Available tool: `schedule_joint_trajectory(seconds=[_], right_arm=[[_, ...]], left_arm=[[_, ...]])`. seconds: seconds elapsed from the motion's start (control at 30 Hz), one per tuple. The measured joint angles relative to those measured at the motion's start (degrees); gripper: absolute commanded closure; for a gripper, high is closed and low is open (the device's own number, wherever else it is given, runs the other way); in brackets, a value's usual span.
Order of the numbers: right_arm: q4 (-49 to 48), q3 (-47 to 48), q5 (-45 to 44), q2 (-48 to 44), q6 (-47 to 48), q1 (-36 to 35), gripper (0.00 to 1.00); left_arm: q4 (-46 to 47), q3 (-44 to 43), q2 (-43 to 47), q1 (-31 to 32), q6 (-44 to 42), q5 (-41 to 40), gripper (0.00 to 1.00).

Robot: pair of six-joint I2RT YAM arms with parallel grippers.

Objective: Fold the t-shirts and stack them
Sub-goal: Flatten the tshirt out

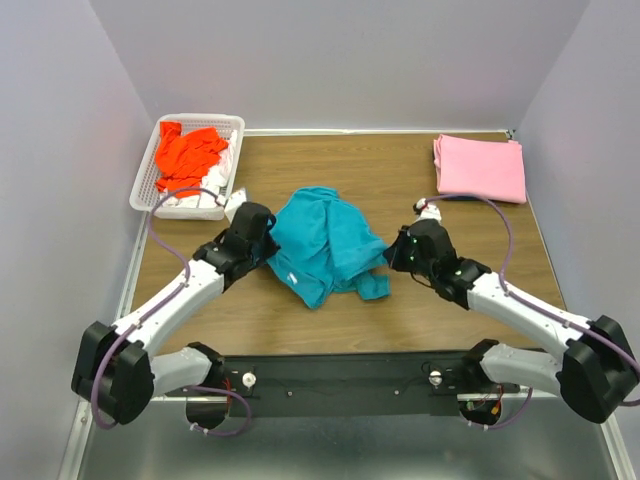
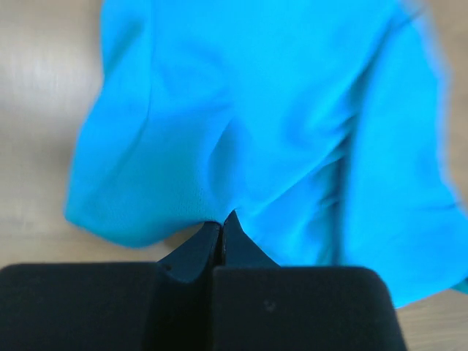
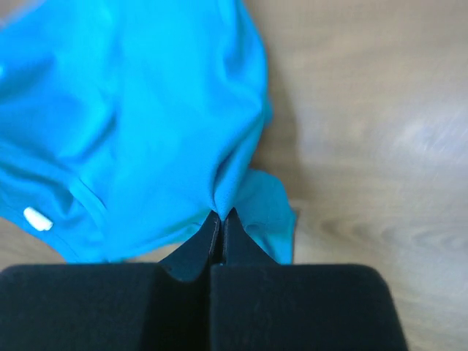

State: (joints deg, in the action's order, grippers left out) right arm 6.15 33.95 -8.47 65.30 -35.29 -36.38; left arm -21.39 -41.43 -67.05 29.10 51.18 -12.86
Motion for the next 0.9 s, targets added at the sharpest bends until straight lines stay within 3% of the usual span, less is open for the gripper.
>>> schedule_joint_trajectory(seconds=[0.43,0.7,0.9], right_arm=[[5.31,20.24,-21.97,-6.51,6.38,0.00,0.99],[6.03,31.54,-25.00,-15.80,12.76,0.00,0.99],[7.06,34.21,-21.18,-23.47,13.29,0.00,0.99]], left_arm=[[-0.37,-23.63,6.49,-2.40,-8.57,-12.46,1.00],[2.49,-29.79,16.59,-2.40,-12.81,-15.10,1.00],[8.11,-29.81,27.17,-2.40,-14.05,-14.80,1.00]])
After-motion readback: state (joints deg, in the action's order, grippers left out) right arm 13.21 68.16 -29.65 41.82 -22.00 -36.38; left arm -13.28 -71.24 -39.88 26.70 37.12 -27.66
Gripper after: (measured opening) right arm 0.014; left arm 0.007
